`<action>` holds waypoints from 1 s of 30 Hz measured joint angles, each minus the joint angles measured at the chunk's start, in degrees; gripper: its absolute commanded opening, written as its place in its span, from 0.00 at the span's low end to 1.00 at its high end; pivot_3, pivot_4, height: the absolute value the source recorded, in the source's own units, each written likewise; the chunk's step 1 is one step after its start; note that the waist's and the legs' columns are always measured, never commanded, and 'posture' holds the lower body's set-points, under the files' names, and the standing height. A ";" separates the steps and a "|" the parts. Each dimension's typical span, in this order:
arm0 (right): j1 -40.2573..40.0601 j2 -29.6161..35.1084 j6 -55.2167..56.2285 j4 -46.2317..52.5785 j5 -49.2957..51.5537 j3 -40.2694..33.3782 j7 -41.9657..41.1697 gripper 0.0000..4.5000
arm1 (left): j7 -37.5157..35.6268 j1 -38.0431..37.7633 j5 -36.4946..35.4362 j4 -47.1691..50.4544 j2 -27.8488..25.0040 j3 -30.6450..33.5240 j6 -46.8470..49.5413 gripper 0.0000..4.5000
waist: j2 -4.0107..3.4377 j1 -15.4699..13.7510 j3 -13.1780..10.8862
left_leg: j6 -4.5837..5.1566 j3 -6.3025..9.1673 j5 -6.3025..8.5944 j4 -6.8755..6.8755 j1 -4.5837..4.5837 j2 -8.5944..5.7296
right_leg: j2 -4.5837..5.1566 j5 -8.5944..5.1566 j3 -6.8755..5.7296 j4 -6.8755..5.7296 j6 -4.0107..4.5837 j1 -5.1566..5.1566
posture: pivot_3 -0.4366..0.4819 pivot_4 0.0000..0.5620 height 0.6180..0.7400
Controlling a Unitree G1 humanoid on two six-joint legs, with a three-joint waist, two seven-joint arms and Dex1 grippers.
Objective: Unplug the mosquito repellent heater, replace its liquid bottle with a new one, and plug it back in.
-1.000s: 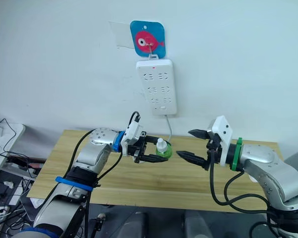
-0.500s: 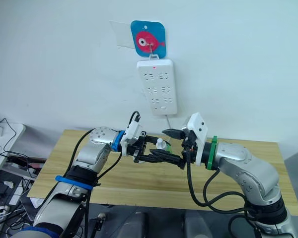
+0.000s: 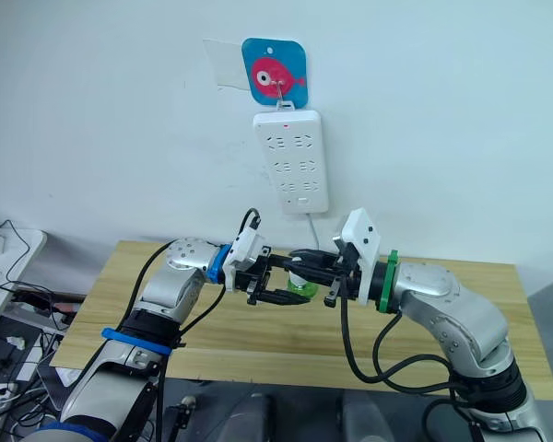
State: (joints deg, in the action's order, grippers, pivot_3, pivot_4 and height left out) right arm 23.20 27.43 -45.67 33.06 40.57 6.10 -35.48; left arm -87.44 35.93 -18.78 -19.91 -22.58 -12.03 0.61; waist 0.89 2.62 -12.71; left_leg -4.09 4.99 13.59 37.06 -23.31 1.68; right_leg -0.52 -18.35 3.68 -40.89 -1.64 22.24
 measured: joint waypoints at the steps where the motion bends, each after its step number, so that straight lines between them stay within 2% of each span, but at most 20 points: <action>1: 1.28 -0.94 -0.12 0.70 1.42 -1.65 1.20 0.06 | 0.12 0.00 0.03 -0.13 -0.02 0.02 -0.04 0.50 | 0.00 0.07 0.00 | 0.00 0.00 0.00 0.00 0.00 0.00 | 0.00 0.00 0.01 -0.02 0.00 0.00 | 0.51 0.28 1.00; 4: 6.36 -1.58 -0.34 2.28 4.26 -8.51 6.19 0.06 | 0.36 -0.02 0.22 -0.60 -0.04 0.03 -0.86 0.50 | 0.00 -0.16 0.02 | -0.01 0.03 0.00 0.00 0.01 0.00 | 0.01 0.00 -0.04 -0.02 0.00 -0.01 | 0.51 0.28 1.00; 7: 6.58 -0.91 -1.01 3.00 5.20 -11.62 9.25 0.06 | 0.41 -0.17 0.85 -1.61 -0.33 0.11 -1.45 0.50 | 0.00 -0.63 0.04 | -0.01 0.02 0.00 -0.04 -0.01 0.00 | 0.00 0.00 -0.04 0.02 0.00 0.01 | 0.50 0.27 1.00; 10: 3.69 0.47 -0.83 2.40 1.92 -12.12 12.72 0.06 | 0.32 -0.19 0.98 -3.10 -0.38 0.14 -2.35 0.50 | 0.00 -0.78 0.04 | -0.01 0.01 0.00 -0.03 -0.05 -0.01 | 0.02 0.00 -0.04 0.04 0.00 0.02 | 0.50 0.27 1.00; 12: -1.61 1.43 2.36 0.75 -3.66 -11.47 14.25 0.06 | 0.36 -0.18 1.08 -3.34 -0.45 0.17 -2.49 0.50 | 0.11 -0.87 0.13 | -0.01 0.02 0.00 -0.04 -0.06 -0.03 | 0.03 0.00 -0.05 0.07 0.00 0.03 | 0.49 0.26 1.00; 15: -10.90 0.62 11.33 -5.99 -13.29 -7.18 14.40 0.06 | 0.46 -0.18 1.21 -3.77 -0.86 0.28 -2.61 0.50 | 0.16 -0.81 0.21 | 0.00 -0.07 0.00 -0.03 -0.06 -0.03 | 0.03 0.00 0.03 0.04 0.00 0.06 | 0.49 0.26 1.00; 17: -13.61 -1.45 16.55 -12.00 -18.38 -5.01 15.10 0.06 | 0.50 -0.18 1.22 -3.82 -0.80 0.28 -2.63 0.50 | 0.16 -0.55 0.21 | -0.01 -0.15 -0.01 -0.01 -0.02 -0.03 | 0.04 0.00 0.10 -0.01 0.00 0.07 | 0.50 0.27 1.00; 25: -13.13 -9.05 33.35 -36.19 -29.27 -4.17 18.07 0.06 | 1.01 -0.62 1.22 -2.61 -0.90 0.26 -1.96 0.50 | 0.16 0.11 0.23 | 0.00 -0.27 -0.01 -0.10 0.27 0.03 | -0.03 0.00 0.26 -0.10 0.01 -0.05 | 0.53 0.29 1.00; 30: -12.48 -10.95 40.22 -47.97 -32.63 -3.77 17.31 0.06 | 1.78 -1.57 1.21 -2.25 -1.55 0.29 -1.38 0.50 | 0.16 0.00 0.23 | 0.00 -0.32 -0.01 -0.09 0.27 0.01 | 0.00 0.00 0.31 -0.10 0.01 -0.06 | 0.55 0.29 1.00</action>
State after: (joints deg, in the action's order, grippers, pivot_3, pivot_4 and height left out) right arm 10.72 16.48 -5.45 -14.91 7.94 2.34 -18.17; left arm -85.66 34.36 -17.57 -22.16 -24.13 -11.74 -0.77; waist 1.05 2.62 -12.48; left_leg -4.09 4.66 13.57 36.97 -23.03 1.69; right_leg -0.52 -18.35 3.99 -40.99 -1.64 22.18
